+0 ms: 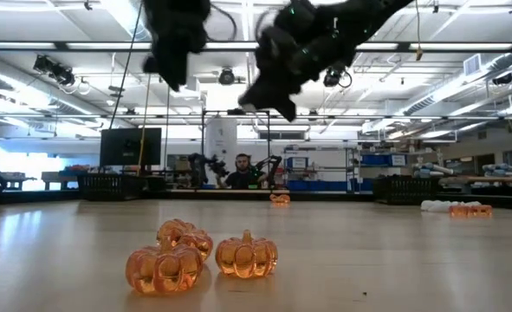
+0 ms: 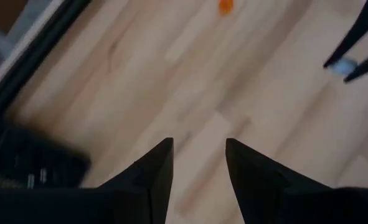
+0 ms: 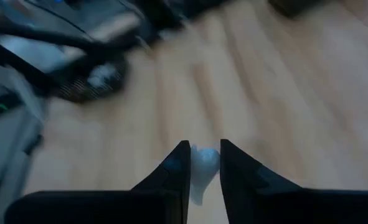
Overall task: Sort Halloween decoration
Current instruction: Put the white ghost toy into the bottom black basket
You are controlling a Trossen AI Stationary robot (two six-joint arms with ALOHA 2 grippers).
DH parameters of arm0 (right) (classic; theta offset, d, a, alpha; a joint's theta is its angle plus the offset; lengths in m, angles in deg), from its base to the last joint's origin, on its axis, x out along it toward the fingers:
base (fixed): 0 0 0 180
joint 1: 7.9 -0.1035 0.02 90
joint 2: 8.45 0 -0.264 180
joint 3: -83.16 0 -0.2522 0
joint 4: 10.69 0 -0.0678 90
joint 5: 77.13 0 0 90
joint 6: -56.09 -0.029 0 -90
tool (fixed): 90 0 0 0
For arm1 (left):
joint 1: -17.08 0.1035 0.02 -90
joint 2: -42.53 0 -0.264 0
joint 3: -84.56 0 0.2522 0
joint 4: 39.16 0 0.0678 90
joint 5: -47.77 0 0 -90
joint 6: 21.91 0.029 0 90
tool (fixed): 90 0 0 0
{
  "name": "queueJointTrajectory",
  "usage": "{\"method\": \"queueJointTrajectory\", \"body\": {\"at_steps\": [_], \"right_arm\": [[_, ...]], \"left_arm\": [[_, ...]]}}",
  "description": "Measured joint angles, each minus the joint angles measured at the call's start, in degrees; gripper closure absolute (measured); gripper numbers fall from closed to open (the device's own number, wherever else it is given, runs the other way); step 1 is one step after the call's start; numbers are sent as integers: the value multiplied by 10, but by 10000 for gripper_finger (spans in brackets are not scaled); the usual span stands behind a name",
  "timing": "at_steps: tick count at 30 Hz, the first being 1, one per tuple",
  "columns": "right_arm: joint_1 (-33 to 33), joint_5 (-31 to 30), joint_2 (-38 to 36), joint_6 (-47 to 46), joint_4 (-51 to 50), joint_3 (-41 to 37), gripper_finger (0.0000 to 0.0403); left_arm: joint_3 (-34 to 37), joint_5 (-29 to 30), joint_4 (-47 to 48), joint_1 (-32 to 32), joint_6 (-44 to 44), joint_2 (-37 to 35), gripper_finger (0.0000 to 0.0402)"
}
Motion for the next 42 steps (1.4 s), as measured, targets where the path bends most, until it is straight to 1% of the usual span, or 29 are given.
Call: {"method": "queueJointTrajectory", "body": {"at_steps": [3, 9, 12, 16, 19, 22, 25, 28, 33, 34, 36, 39, 42], "right_arm": [[-50, -25, 26, -56, 96, 0, 332], [-122, -65, 105, -135, 298, 1, 331], [-143, -89, 148, -167, 352, 9, 331], [-159, -105, 210, -170, 351, 62, 331], [-168, -107, 259, -176, 349, 132, 331], [-177, -107, 318, -171, 337, 229, 331], [-182, -106, 381, -159, 283, 345, 330], [-187, -101, 446, -140, 223, 458, 330], [-195, -70, 545, -111, 197, 615, 330], [-197, -69, 561, -108, 201, 630, 330], [-200, -74, 571, -111, 259, 610, 330], [-200, -80, 585, -112, 265, 603, 330], [-199, -73, 602, -104, 279, 604, 330]], "left_arm": [[0, 16, 39, -36, -47, -53, 247], [0, 20, 82, -99, -122, -131, 247], [0, 25, 106, -122, -137, -157, 247], [0, 35, 141, -136, -138, -180, 247], [1, 36, 159, -144, -118, -188, 247], [11, 35, 160, -152, -106, -210, 247], [25, 34, 159, -152, -100, -230, 247], [33, 49, 157, -151, -94, -243, 247], [36, 81, 157, -151, -95, -248, 247], [36, 82, 156, -151, -96, -247, 247], [36, 84, 157, -151, -95, -247, 247], [36, 93, 148, -151, -92, -246, 247], [36, 98, 135, -151, -91, -245, 247]]}}
